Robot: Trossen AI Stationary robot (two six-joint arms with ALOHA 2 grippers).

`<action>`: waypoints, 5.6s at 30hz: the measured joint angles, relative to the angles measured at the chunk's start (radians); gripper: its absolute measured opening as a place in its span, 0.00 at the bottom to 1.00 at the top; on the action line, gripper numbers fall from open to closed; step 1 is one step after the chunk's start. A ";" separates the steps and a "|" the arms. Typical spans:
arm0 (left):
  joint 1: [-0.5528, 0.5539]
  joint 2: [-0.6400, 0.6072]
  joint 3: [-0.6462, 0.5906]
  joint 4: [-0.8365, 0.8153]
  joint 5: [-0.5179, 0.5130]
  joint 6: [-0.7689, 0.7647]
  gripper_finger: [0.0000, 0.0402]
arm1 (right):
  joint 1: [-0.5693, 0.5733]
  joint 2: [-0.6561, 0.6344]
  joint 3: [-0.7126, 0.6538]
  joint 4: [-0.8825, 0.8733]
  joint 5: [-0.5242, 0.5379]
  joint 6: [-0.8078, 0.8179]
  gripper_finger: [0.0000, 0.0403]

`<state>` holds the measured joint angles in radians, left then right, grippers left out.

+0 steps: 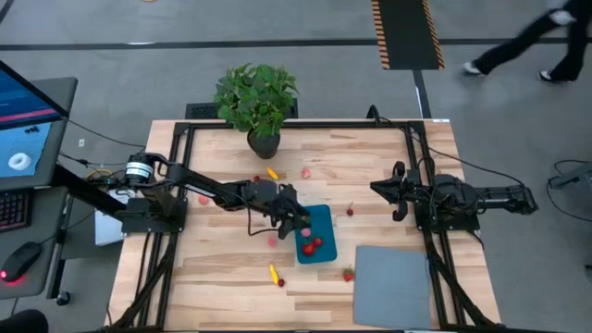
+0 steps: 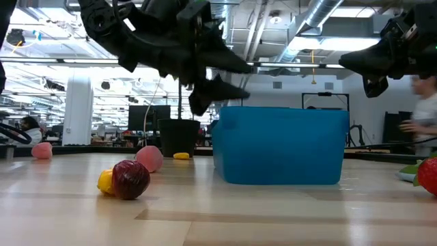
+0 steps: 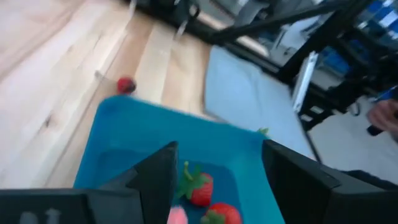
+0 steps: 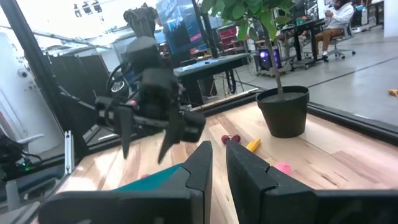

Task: Pick and placing Produce into tupperware
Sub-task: Put the strawberry into the blue bin

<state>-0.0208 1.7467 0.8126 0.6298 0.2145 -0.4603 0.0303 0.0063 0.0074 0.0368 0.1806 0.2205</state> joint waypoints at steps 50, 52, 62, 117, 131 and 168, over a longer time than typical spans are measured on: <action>-0.063 -1.471 -0.037 -1.047 -0.331 0.479 0.45 | 0.007 0.002 0.000 0.000 0.000 0.016 0.17; -0.063 -1.527 -0.101 -1.032 -0.357 0.476 0.45 | 0.007 0.002 0.000 0.000 0.000 0.004 0.17; -0.062 -1.747 -0.425 -0.876 -0.385 0.391 0.45 | 0.008 0.002 0.000 0.000 0.000 -0.053 0.17; -0.062 -1.742 -0.804 -0.578 -0.333 0.221 0.45 | 0.453 0.890 0.216 0.181 -0.076 0.021 0.17; -0.062 -1.742 -0.805 -0.579 -0.330 0.178 0.45 | 0.460 1.370 0.497 -0.027 -0.145 -0.185 0.37; -0.062 -1.742 -0.806 -0.580 -0.326 0.175 0.45 | 0.485 1.489 0.581 -0.029 -0.290 -0.167 0.32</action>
<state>-0.0830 0.0048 0.0067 0.0496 -0.1116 -0.2850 0.5156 1.4952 0.5880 0.0076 -0.1091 0.0536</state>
